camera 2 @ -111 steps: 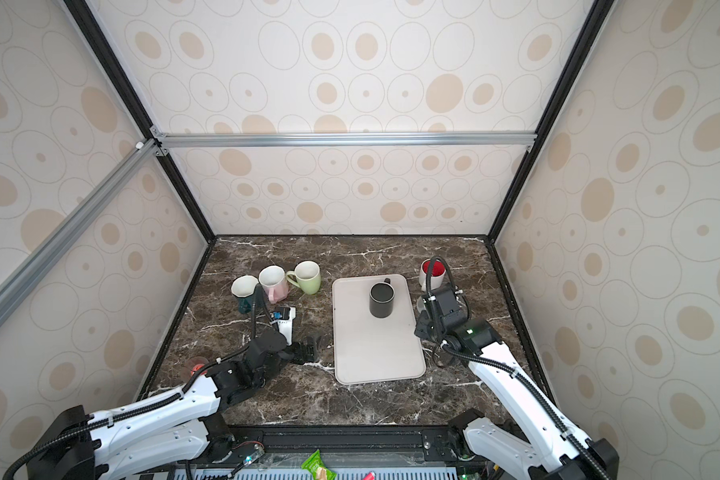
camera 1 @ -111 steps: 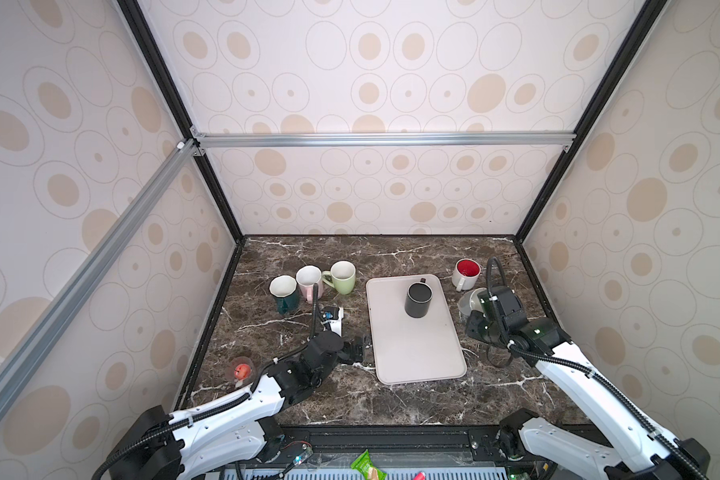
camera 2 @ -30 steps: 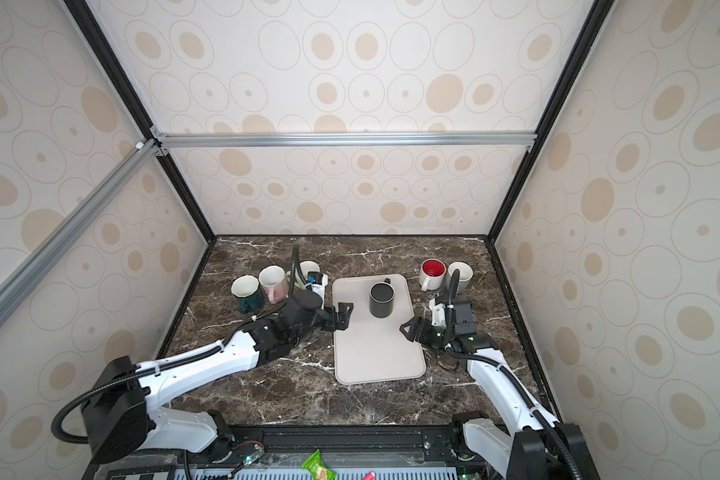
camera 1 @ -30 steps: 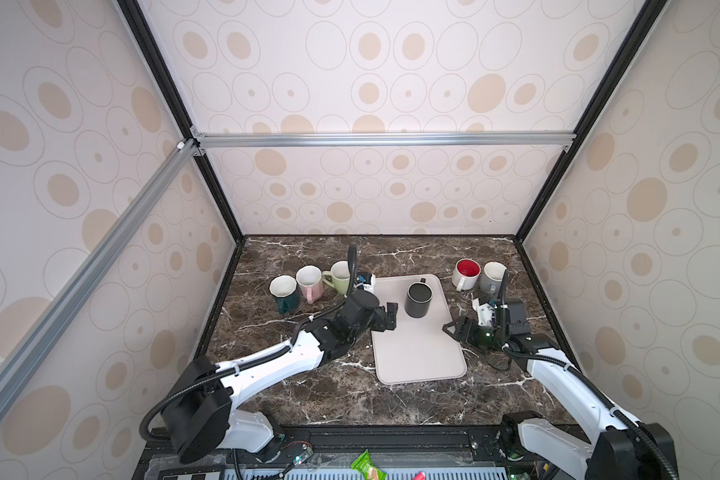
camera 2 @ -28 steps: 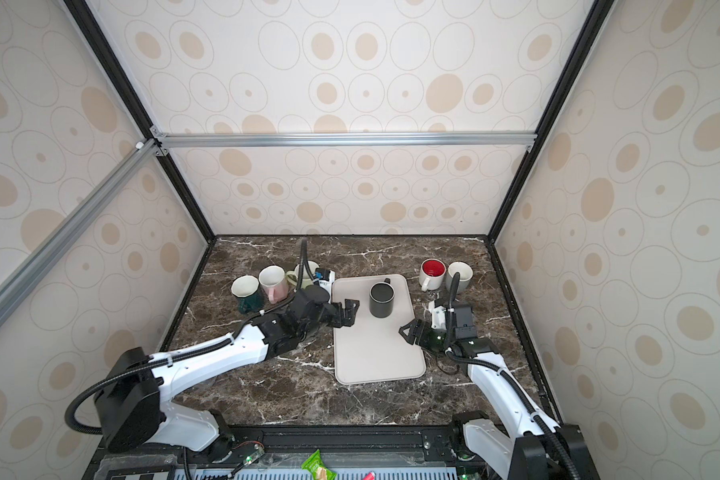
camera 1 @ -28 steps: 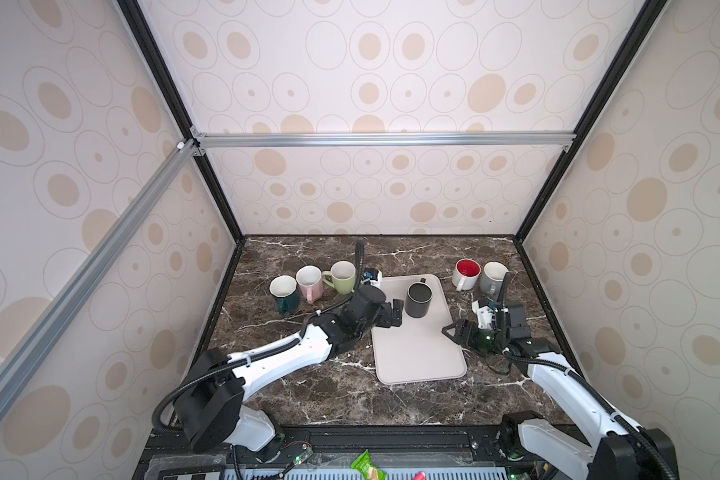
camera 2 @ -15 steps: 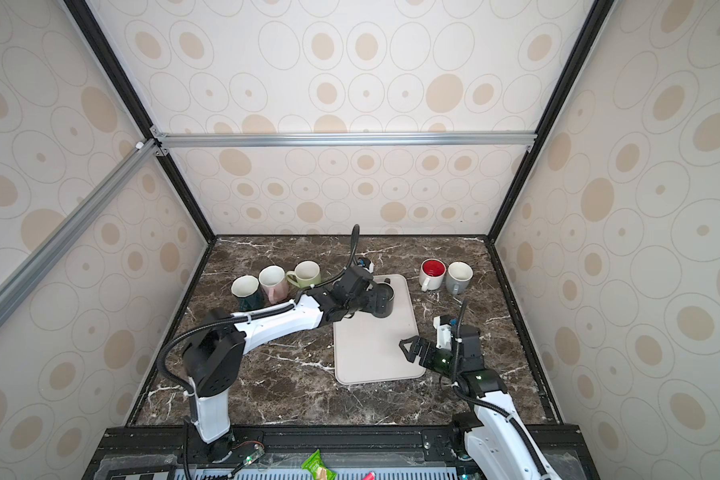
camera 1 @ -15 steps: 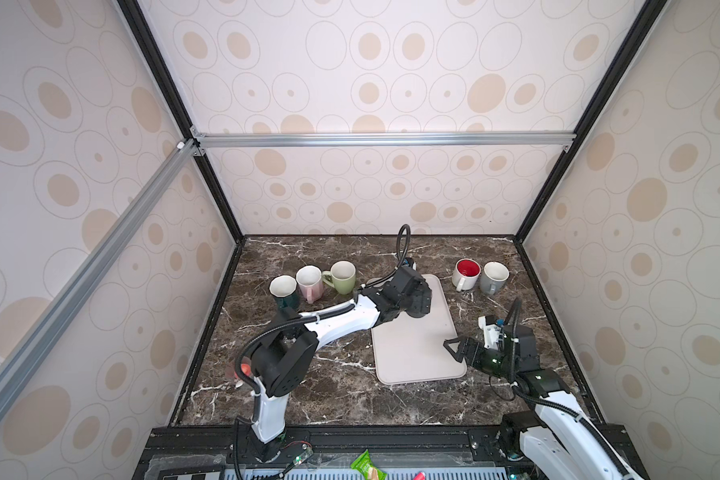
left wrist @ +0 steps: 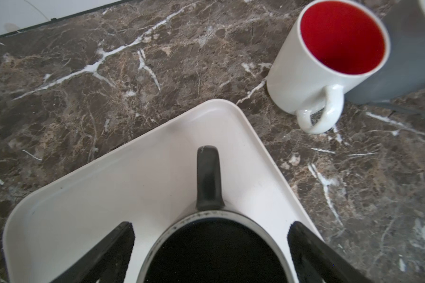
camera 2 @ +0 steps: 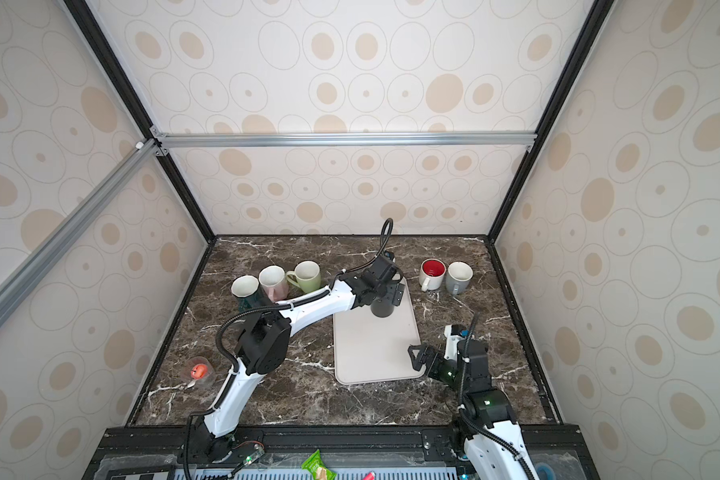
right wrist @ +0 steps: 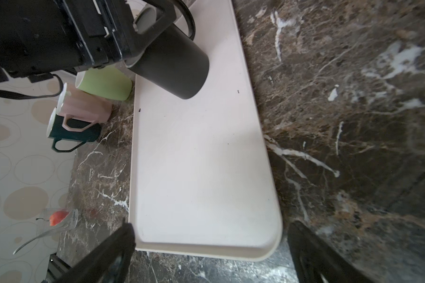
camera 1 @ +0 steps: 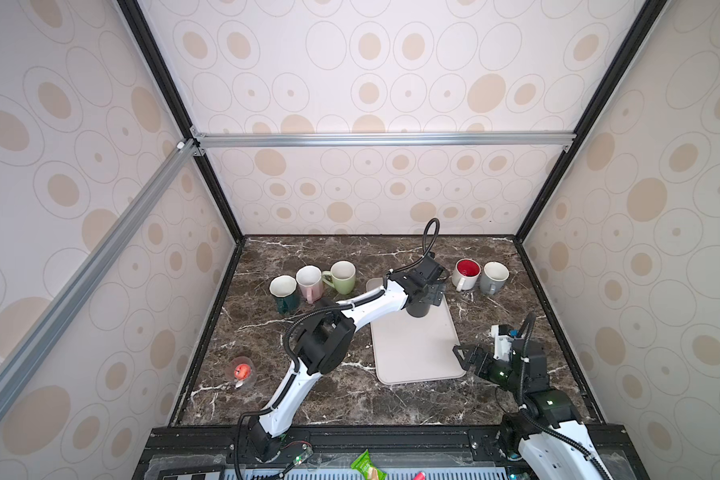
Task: Turn the mug right side up
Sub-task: 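Lower the left gripper around the upside-down black mug on the tray and close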
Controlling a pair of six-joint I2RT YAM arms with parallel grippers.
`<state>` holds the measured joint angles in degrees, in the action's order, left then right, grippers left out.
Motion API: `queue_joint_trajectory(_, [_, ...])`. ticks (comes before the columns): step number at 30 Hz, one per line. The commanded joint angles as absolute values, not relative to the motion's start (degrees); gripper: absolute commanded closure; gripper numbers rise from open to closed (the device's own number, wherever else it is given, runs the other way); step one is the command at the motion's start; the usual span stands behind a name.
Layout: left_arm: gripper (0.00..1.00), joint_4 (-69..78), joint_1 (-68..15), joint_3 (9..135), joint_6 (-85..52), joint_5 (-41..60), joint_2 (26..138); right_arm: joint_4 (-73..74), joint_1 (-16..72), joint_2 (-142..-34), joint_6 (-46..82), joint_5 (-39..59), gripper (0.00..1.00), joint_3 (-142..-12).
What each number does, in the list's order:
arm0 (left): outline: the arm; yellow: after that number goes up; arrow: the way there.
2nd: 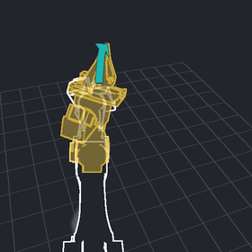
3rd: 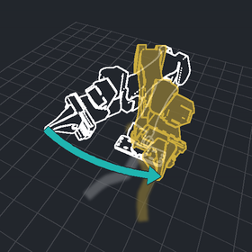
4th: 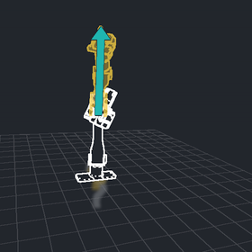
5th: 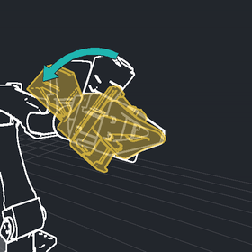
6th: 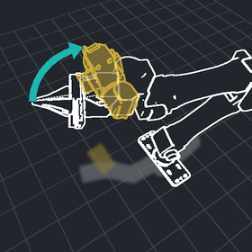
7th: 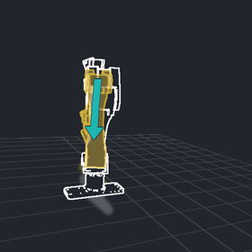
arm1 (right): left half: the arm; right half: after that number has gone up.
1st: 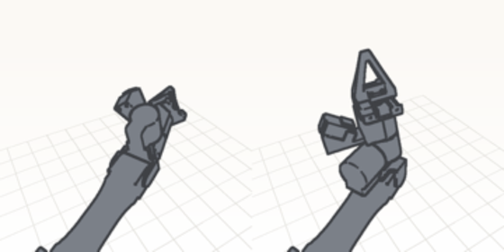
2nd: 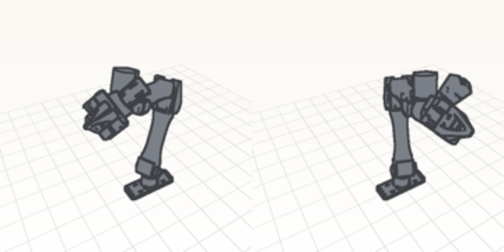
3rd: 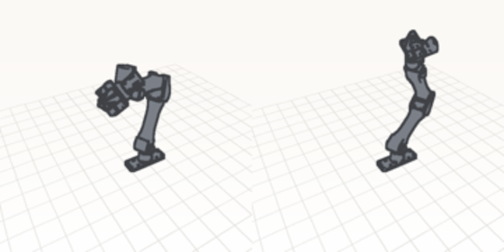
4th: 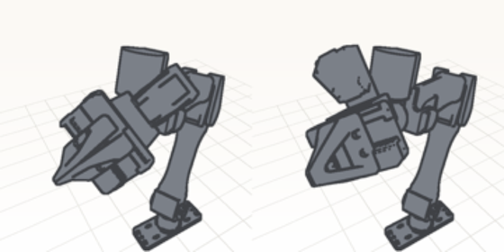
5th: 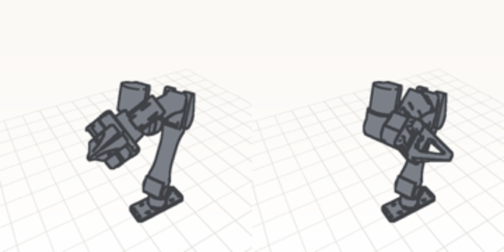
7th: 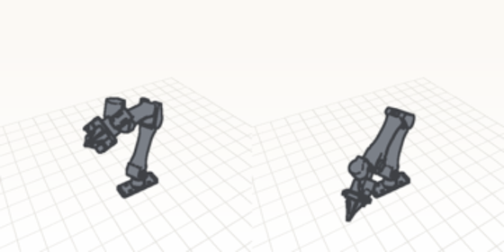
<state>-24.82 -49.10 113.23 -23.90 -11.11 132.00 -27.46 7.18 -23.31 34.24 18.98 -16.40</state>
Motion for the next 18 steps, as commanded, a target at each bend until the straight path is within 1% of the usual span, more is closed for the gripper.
queue_joint_trajectory(1, [0.02,-28.6,-49.09,116.24,-19.89,-14.75,132.54,-30.38,7.56,-23.46,33.04,16.91,0.0,-16.7])
queue_joint_trajectory(2, [0.05,-28.56,-49.13,116.11,-18.98,-14.96,132.54,-30.38,7.58,-23.7,33.09,16.87,0.0,-16.65])
queue_joint_trajectory(5, [0.2,-27.03,-49.63,114.08,-16.76,-16.17,131.59,-30.32,7.57,-24.11,33.31,16.78,0.0,-16.44])
queue_joint_trajectory(6, [0.23,-26.44,-49.81,113.18,-16.06,-16.26,131.25,-30.32,7.62,-24.16,33.38,16.77,0.0,-16.35])
queue_joint_trajectory(9, [0.25,-25.34,-50.57,111.4,-14.31,-17.58,130.48,-30.66,7.59,-24.17,33.76,16.8,0.0,-15.99])
queue_joint_trajectory(11, [0.3,-24.8,-51.12,110.18,-12.43,-17.36,129.89,-30.56,7.56,-23.9,33.95,17.07,0.0,-15.82])
queue_joint_trajectory(12, [0.31,-24.5,-51.39,109.41,-11.71,-17.61,129.45,-30.58,7.6,-23.86,34.02,17.13,0.0,-15.82])
queue_joint_trajectory(15, [0.29,-23.18,-52.02,105.33,-11.15,-18.77,127.0,-30.96,7.57,-23.73,34.07,16.6,0.0,-15.82])
queue_joint_trajectory(18, [0.29,-20.74,-52.11,98.74,-12.22,-16.86,122.95,-30.97,7.61,-23.82,34.2,16.61,0.0,-15.82])
